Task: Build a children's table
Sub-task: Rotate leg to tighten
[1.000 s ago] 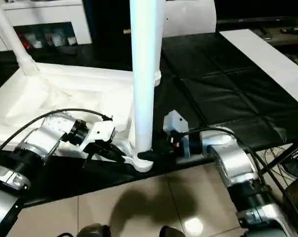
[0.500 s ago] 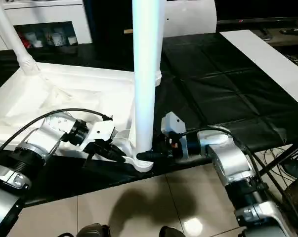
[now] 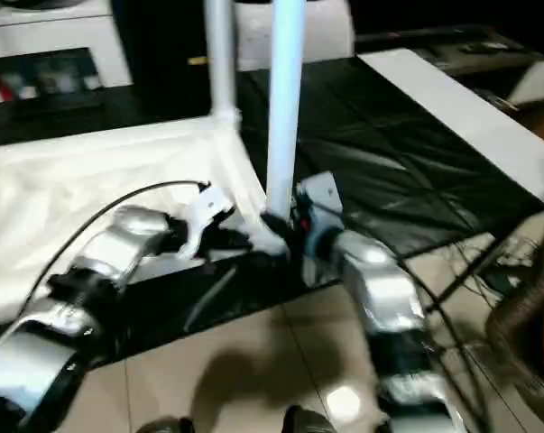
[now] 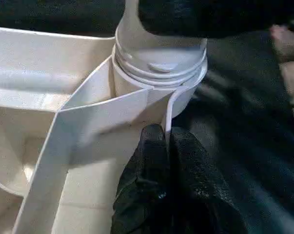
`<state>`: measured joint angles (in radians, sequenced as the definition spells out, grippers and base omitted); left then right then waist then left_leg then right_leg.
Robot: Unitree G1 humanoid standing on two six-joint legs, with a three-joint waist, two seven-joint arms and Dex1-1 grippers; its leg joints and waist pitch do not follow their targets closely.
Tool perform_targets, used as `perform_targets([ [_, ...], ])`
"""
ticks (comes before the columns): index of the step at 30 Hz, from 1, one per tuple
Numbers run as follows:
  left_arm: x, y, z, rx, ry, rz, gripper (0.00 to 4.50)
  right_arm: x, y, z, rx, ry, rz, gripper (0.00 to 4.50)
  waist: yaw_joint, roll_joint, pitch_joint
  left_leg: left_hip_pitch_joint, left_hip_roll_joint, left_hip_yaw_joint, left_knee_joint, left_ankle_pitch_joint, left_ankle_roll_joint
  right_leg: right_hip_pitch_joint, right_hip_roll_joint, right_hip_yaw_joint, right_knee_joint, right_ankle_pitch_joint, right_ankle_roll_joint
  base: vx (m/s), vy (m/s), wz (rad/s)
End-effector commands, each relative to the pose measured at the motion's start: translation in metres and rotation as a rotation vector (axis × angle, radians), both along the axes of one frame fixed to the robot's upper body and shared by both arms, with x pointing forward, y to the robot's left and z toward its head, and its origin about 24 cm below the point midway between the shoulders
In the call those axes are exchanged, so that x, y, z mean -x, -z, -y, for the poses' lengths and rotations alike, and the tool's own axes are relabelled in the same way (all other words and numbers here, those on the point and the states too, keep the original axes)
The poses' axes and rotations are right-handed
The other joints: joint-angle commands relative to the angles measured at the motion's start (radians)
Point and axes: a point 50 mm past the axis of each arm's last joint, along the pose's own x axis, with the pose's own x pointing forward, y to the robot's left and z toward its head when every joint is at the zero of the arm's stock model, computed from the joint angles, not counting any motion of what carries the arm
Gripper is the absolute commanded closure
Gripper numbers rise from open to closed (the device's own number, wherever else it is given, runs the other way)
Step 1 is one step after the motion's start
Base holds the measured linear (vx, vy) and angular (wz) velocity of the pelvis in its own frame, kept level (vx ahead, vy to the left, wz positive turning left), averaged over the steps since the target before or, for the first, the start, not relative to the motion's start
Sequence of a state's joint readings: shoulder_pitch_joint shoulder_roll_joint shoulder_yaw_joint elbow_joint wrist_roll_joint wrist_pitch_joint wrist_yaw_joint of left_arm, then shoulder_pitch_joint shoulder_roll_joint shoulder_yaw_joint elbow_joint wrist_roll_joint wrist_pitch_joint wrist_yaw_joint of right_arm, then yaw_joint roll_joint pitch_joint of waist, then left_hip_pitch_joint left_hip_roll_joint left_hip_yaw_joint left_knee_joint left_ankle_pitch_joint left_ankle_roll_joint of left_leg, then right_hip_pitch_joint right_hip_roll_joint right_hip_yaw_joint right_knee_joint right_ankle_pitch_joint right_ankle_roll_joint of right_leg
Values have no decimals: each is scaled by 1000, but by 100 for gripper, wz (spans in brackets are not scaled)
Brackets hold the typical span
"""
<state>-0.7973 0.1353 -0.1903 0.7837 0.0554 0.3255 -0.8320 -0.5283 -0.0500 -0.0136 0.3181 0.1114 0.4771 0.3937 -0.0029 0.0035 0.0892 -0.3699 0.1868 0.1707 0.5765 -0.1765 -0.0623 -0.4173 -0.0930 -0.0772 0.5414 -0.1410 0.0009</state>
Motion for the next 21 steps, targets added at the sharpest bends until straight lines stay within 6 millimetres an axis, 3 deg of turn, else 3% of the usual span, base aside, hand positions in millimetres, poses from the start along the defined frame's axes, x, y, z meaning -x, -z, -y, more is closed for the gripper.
perform_targets([
  [1,-11,-23,20,82,-116,93,450,11,4,-53,-105,-163,-71,258,0,0,-57,10,26,-26,-85,-417,4,43,-51,17,-83,-581,-112,0,0,0],
  [2,-12,-25,21,76,-123,112,450,10,2,-55,-100,-163,-55,258,-1,-7,-59,10,27,-21,-85,-405,11,42,-49,21,-81,-541,-123,0,0,0],
  [5,-11,-25,24,75,-101,119,450,9,2,-55,-90,-150,-35,188,4,-6,-64,7,28,-14,-85,-347,28,46,-50,34,-67,-433,-162,0,0,0],
  [8,-6,-23,23,70,-41,130,450,10,3,-50,-72,-150,-17,164,11,-6,-69,7,27,-4,-78,-264,58,49,-49,43,-51,-315,-212,0,0,0],
  [10,-3,-21,21,68,-1,129,450,11,3,-45,-54,-149,2,151,16,-7,-73,9,26,0,-73,-222,75,50,-50,45,-48,-277,-225,0,0,0],
  [15,7,-14,9,31,154,144,450,19,1,-18,-28,-180,89,101,26,-9,-75,1,25,2,-67,-139,110,59,-49,46,-34,-205,-238,20,-13,2],
  [18,12,-11,0,4,231,149,450,23,-1,0,-8,-213,128,82,34,-8,-84,-2,24,5,-57,-63,139,64,-43,49,-11,-56,-272,52,-34,-1],
  [21,20,-8,-11,-18,346,134,450,31,-6,20,21,-304,173,57,45,-7,-76,2,26,8,-57,-100,144,60,-44,49,-17,-88,-280,0,0,0],
])
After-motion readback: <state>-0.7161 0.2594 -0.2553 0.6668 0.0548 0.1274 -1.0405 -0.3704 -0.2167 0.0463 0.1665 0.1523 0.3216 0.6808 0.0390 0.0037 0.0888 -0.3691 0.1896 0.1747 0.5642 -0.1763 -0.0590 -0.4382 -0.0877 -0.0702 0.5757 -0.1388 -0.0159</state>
